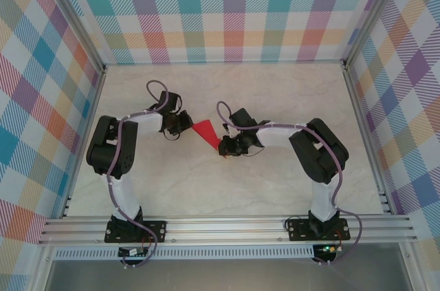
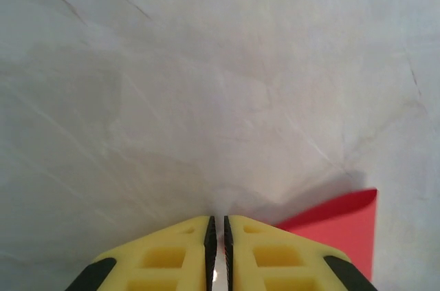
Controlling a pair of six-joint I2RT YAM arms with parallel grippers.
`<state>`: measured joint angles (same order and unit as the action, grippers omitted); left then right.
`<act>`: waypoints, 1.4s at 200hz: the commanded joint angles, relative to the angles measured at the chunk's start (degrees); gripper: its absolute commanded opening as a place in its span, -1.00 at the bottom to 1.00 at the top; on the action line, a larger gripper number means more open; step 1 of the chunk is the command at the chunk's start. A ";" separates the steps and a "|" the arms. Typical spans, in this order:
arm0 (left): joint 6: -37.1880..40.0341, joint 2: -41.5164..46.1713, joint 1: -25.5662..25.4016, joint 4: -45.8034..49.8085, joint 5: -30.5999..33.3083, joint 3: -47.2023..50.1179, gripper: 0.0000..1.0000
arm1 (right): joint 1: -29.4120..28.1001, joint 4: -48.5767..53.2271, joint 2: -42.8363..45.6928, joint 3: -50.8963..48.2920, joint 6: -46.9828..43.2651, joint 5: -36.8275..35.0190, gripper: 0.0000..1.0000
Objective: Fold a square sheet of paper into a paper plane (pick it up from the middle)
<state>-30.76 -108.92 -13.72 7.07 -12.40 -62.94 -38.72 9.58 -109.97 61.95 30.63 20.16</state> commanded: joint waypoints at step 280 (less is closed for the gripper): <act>-8.91 -7.96 -27.20 35.52 33.12 -24.01 0.18 | 2.24 8.60 25.93 -14.75 8.04 -37.56 0.81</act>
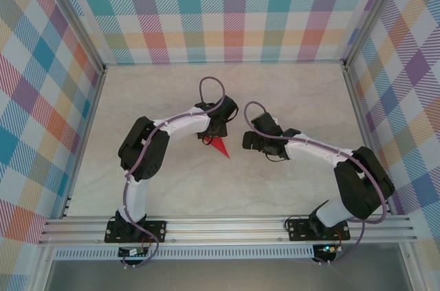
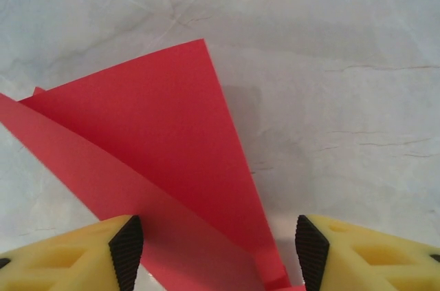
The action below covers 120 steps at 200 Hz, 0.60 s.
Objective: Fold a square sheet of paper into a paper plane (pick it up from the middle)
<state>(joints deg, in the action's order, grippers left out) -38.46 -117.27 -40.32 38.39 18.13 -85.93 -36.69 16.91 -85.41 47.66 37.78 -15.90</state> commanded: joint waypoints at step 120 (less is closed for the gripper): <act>-1.62 6.05 -0.63 2.45 2.70 3.72 -0.44 | 0.22 1.46 -1.16 1.16 0.42 0.52 0.82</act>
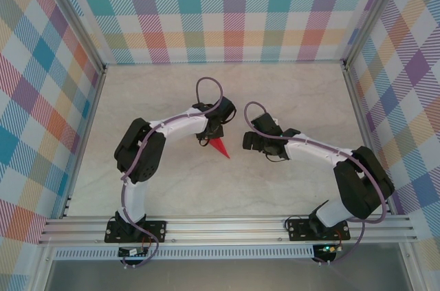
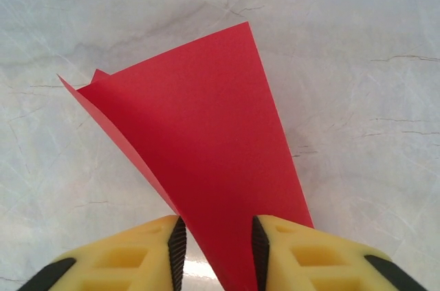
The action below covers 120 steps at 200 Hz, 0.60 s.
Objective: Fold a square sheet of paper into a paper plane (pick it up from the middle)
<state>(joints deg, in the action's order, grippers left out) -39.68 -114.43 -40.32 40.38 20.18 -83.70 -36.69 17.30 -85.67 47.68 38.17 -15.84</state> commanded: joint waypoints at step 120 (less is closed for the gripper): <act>5.57 18.25 -0.49 -5.07 -7.17 4.15 -1.00 | 0.71 2.69 5.15 0.85 3.78 -3.81 0.84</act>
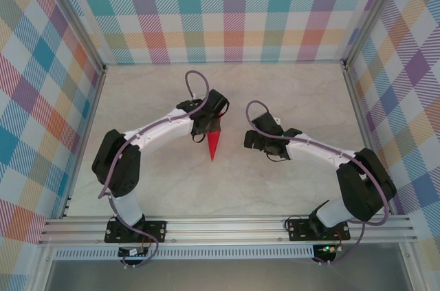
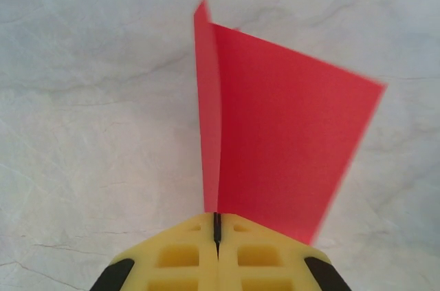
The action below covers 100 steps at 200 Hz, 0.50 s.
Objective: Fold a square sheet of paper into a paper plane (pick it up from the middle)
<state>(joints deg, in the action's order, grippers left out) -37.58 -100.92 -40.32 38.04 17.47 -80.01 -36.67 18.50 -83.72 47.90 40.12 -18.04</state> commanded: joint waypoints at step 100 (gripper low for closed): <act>0.44 3.50 5.12 -34.51 -34.57 14.33 -1.00 | 2.83 -2.08 11.77 -2.74 1.58 6.89 0.62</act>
<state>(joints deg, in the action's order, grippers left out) -34.68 -94.78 -37.43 15.81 -6.66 -69.71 -34.06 19.86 -73.28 46.48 43.51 -16.56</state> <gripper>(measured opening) 0.044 0.855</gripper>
